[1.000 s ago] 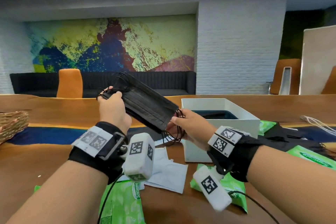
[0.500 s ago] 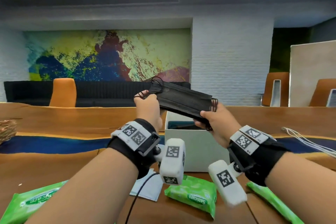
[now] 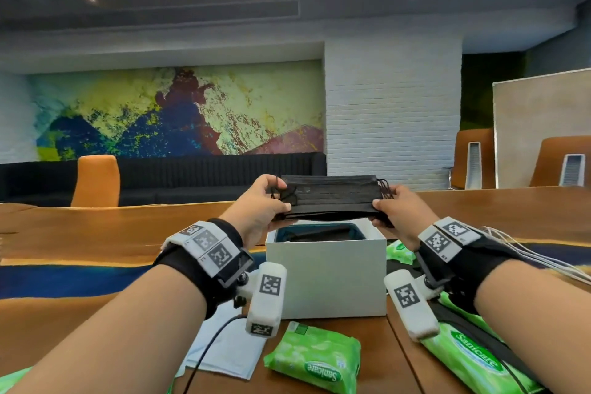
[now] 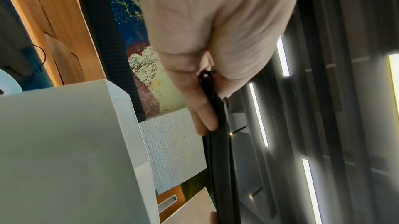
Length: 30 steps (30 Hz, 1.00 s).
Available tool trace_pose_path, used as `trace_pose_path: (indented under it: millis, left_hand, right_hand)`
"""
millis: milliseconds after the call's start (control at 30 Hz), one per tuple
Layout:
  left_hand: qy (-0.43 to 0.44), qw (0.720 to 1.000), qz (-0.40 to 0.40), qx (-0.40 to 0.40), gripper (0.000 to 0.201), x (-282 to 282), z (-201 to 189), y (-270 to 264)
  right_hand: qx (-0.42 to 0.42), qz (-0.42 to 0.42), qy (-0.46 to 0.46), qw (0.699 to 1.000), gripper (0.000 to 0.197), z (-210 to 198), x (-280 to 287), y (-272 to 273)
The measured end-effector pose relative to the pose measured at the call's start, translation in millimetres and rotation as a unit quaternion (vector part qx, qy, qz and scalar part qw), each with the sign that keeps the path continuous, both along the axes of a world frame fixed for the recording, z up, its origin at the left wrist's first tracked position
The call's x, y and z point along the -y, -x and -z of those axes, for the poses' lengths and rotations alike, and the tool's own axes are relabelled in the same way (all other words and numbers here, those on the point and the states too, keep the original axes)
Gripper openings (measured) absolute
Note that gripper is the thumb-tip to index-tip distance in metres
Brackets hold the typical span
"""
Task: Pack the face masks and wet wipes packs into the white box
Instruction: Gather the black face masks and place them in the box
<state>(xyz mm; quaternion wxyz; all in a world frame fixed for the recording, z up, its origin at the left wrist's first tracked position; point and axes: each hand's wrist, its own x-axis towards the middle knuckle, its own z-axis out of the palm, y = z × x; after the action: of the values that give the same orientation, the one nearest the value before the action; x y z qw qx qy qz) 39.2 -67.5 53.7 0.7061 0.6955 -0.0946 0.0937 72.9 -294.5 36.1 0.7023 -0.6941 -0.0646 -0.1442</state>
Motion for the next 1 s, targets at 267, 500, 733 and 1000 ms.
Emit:
trace_pose_path:
  millis: [267, 500, 733, 1000]
  left_hand:
    - [0.095, 0.994, -0.01, -0.062, 0.039, -8, -24, -47]
    - [-0.048, 0.986, 0.012, -0.159, 0.045, -16, -42, -124]
    - [-0.264, 0.945, -0.059, -0.181, 0.073, -50, -2, -226]
    - [-0.608, 0.778, -0.048, -0.152, 0.032, -29, -2, -210]
  right_hand:
    - [-0.01, 0.026, 0.344, 0.939, 0.034, 15, 9, 0]
    - [-0.009, -0.047, 0.51, 0.859, 0.039, 42, 4, -4]
    - [-0.092, -0.103, 0.477, 0.868, 0.044, 18, 12, 3]
    - [-0.116, -0.109, 0.426, 0.891, 0.049, 22, 14, -3]
